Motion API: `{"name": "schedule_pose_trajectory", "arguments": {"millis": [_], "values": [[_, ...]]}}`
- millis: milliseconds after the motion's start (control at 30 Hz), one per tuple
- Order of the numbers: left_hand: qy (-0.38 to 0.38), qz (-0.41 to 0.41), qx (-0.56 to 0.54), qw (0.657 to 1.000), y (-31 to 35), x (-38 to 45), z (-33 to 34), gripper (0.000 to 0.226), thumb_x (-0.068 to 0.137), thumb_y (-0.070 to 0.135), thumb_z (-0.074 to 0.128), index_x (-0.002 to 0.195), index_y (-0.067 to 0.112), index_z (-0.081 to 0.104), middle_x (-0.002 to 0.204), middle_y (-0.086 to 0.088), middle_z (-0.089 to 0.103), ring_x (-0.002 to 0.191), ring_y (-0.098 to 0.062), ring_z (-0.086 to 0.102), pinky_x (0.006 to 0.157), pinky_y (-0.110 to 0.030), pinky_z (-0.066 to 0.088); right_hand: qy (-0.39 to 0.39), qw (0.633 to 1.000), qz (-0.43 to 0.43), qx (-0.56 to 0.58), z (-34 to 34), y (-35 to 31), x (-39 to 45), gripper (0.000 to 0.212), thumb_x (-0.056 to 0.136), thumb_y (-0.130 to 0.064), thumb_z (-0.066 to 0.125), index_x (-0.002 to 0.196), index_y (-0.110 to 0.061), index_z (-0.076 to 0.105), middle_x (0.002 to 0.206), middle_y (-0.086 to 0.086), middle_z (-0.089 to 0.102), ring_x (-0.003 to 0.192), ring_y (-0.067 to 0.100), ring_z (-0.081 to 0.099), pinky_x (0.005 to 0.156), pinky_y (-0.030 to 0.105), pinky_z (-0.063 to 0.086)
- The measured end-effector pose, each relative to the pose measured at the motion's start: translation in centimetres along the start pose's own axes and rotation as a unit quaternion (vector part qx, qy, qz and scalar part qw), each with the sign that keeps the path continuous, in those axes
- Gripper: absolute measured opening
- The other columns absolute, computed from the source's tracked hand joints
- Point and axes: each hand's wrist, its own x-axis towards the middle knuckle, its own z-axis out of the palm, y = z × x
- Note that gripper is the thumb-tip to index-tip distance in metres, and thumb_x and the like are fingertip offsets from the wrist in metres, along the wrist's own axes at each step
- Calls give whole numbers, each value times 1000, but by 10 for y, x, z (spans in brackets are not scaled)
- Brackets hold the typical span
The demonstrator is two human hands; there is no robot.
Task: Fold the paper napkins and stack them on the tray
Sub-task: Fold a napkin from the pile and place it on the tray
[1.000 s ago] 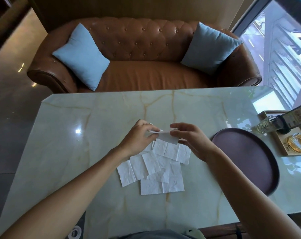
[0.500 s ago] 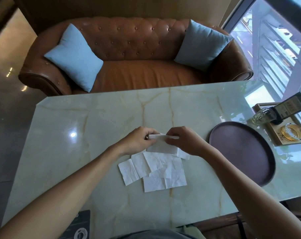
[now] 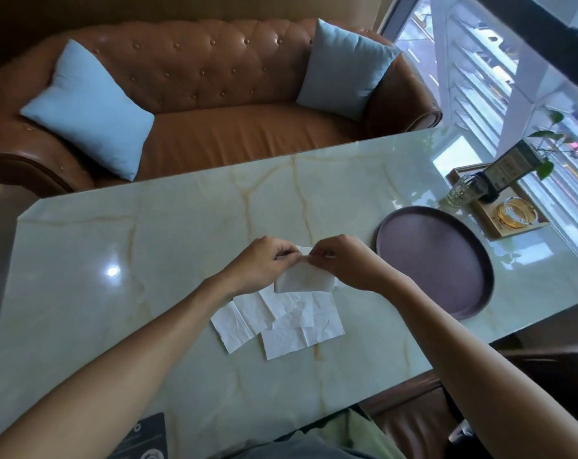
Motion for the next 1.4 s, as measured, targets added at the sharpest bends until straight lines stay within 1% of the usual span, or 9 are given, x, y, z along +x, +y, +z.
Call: {"name": "schedule_pose_trajectory", "arguments": {"millis": [233,300,433,600,767,867,1000,1200,1400], "values": [[-5,10,32,999,18,37,23,23,102,31,58,105,17,77,99,5,78,96,-10,70,90,-35,54,44,995,57,66,-43,71,-26,13,93,-18,68,85,-16,78,70,-2,75,64,8,69,71,28,55],[-19,12,30,999,27,51,33,22,102,30,58,102,18,76,96,7,77,93,-8,70,87,-31,53,70,984,84,140,-53,100,-36,10,92,-24,72,92,-16,79,82,0,79,74,5,71,78,26,54],[-50,33,29,998,50,84,62,20,101,32,60,100,21,76,92,9,76,87,-2,67,79,-20,49,-31,913,147,379,-55,137,-48,51,83,-40,78,128,-19,67,117,-5,75,109,9,69,92,28,54],[-69,18,-19,997,74,143,113,13,98,30,63,92,28,74,87,11,73,78,1,63,76,-22,49,24,862,172,477,-63,188,-53,16,95,-7,68,103,6,71,84,5,71,78,16,65,71,23,54],[-21,-122,-181,976,76,203,169,32,86,17,80,114,13,65,105,-11,74,90,-20,71,80,-40,61,96,868,221,433,-82,249,-48,20,95,-9,69,103,9,70,81,5,66,72,13,62,63,21,51],[5,-184,-217,959,69,235,206,26,87,0,74,112,-1,65,99,-16,73,83,-21,70,75,-34,62,128,870,262,397,-86,287,-42,14,94,-12,69,94,1,74,75,2,67,67,12,60,61,21,49],[14,-214,-175,961,64,270,247,11,88,2,73,98,4,70,90,-13,72,77,-23,68,68,-33,61,146,867,322,351,-83,333,-33,14,86,-15,70,81,-1,73,67,6,62,66,20,55,64,35,45],[18,-213,-68,975,55,304,297,10,79,12,74,76,20,68,67,-2,65,62,-21,63,74,-48,63,150,860,387,297,-72,378,-31,15,81,-17,68,77,-3,70,63,0,61,61,16,52,58,31,41],[14,-208,19,978,53,313,328,5,87,19,70,86,15,71,74,2,66,77,-23,67,76,-32,55,124,867,427,226,-59,404,-35,11,85,-21,65,80,-12,70,81,6,74,76,25,68,67,38,54]]}}
